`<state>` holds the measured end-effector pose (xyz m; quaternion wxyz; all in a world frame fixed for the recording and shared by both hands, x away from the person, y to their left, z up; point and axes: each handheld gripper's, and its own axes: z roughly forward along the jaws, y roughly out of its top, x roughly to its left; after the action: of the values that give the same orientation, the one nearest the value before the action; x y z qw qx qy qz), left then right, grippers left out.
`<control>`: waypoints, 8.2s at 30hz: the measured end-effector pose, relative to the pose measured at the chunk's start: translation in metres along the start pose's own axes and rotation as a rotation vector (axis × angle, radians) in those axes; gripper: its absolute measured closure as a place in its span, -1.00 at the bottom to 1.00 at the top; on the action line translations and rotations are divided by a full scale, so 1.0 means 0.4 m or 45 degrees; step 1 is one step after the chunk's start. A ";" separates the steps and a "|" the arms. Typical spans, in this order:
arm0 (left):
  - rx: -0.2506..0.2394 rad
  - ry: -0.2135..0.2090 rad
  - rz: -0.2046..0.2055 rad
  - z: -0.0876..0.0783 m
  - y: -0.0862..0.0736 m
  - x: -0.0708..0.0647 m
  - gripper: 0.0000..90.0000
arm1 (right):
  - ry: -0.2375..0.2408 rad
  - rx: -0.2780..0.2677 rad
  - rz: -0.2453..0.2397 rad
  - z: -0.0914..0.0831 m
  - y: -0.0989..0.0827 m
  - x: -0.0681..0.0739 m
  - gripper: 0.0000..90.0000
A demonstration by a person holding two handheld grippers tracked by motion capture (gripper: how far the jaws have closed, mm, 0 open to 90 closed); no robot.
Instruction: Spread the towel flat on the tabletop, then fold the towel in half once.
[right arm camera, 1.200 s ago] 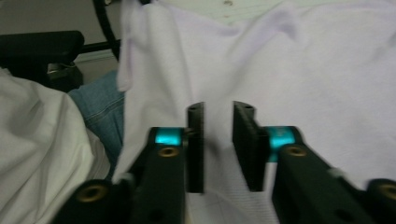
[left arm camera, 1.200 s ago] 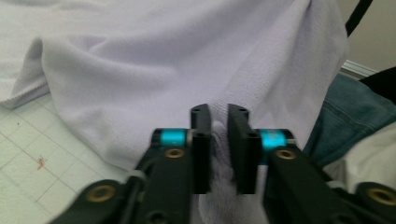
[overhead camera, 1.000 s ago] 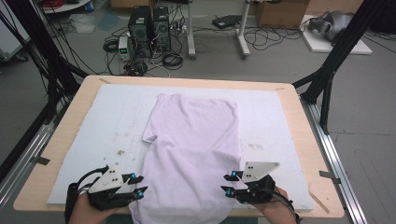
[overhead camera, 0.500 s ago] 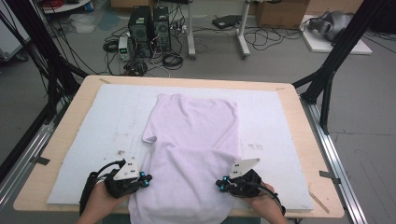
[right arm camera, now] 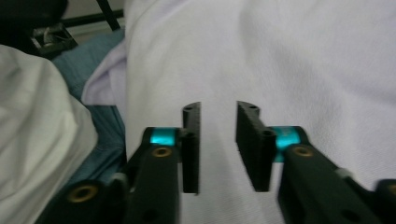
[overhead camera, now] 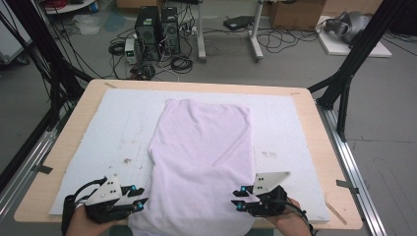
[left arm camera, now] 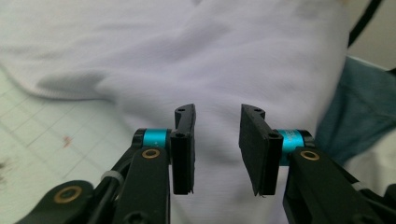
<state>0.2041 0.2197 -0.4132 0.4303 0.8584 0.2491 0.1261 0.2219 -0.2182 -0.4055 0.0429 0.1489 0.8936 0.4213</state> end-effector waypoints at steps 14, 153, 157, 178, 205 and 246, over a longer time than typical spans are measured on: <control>0.065 0.069 -0.004 0.086 -0.021 0.028 0.96 | -0.028 0.089 0.043 0.087 -0.049 -0.037 0.91; 0.065 0.256 -0.328 0.247 0.192 0.458 0.92 | -0.393 -0.010 0.439 0.044 0.055 -0.517 0.95; 0.009 0.233 -0.323 0.200 0.200 0.438 0.92 | -0.354 -0.070 0.392 -0.008 0.081 -0.489 0.95; 0.029 0.122 -0.215 0.081 0.080 0.257 0.38 | -0.199 -0.016 0.398 -0.049 -0.012 -0.296 0.41; 0.095 0.193 -0.250 0.208 0.157 0.356 0.93 | -0.317 0.068 0.405 0.051 0.011 -0.412 0.94; 0.056 0.212 -0.160 0.130 0.055 0.241 0.15 | -0.252 0.022 0.301 -0.006 -0.026 -0.279 0.14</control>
<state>0.3149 0.2252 -0.4266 0.3962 0.8368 0.3403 0.1643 0.3252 -0.2600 -0.4173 0.0795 0.2941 0.8649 0.3988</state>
